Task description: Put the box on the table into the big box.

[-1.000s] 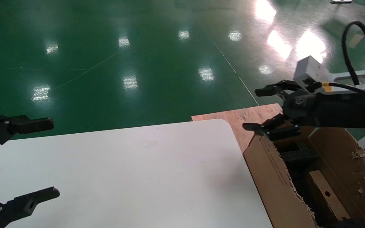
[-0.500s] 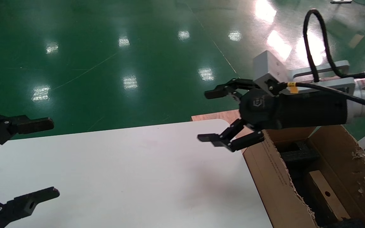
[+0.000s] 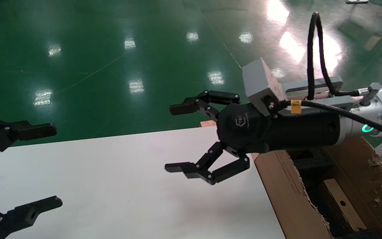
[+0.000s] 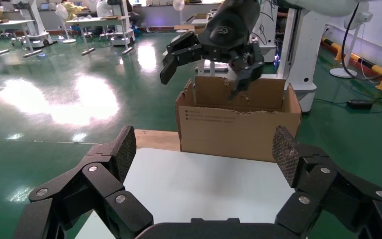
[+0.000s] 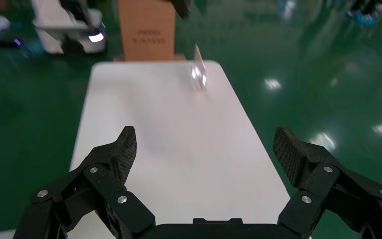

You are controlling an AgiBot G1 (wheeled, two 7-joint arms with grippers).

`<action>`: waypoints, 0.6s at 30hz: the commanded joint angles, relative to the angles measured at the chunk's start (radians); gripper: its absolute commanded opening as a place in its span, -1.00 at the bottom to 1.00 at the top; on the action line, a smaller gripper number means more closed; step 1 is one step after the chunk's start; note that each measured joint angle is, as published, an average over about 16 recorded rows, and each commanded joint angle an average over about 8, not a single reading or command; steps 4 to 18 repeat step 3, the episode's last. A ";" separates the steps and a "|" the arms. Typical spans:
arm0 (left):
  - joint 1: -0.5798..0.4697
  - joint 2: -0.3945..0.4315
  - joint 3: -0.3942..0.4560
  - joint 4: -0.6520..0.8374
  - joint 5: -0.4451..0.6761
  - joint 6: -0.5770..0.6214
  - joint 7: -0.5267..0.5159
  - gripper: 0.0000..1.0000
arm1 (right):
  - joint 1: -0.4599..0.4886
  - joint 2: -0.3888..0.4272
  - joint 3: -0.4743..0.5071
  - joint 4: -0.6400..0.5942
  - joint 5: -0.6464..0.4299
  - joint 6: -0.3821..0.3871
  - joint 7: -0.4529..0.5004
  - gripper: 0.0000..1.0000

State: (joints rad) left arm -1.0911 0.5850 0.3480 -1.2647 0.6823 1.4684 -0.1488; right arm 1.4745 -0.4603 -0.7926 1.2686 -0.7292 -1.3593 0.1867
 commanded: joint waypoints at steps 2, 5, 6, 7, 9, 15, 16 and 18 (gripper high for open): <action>0.000 0.000 0.000 0.000 0.000 0.000 0.000 1.00 | -0.110 -0.042 0.142 0.004 0.000 -0.038 0.000 1.00; 0.000 0.000 0.000 0.000 0.000 0.000 0.000 1.00 | -0.124 -0.047 0.159 0.005 0.000 -0.042 0.000 1.00; 0.000 0.000 0.000 0.000 0.000 0.000 0.000 1.00 | -0.124 -0.047 0.159 0.005 0.000 -0.042 0.000 1.00; 0.000 0.000 0.000 0.000 0.000 0.000 0.000 1.00 | -0.124 -0.047 0.159 0.005 0.000 -0.042 0.000 1.00; 0.000 0.000 0.000 0.000 0.000 0.000 0.000 1.00 | -0.124 -0.047 0.159 0.005 0.000 -0.042 0.000 1.00; 0.000 0.000 0.000 0.000 0.000 0.000 0.000 1.00 | -0.124 -0.047 0.159 0.005 0.000 -0.042 0.000 1.00; 0.000 0.000 0.000 0.000 0.000 0.000 0.000 1.00 | -0.124 -0.047 0.159 0.005 0.000 -0.042 0.000 1.00; 0.000 0.000 0.000 0.000 0.000 0.000 0.000 1.00 | -0.124 -0.047 0.159 0.005 0.000 -0.042 0.000 1.00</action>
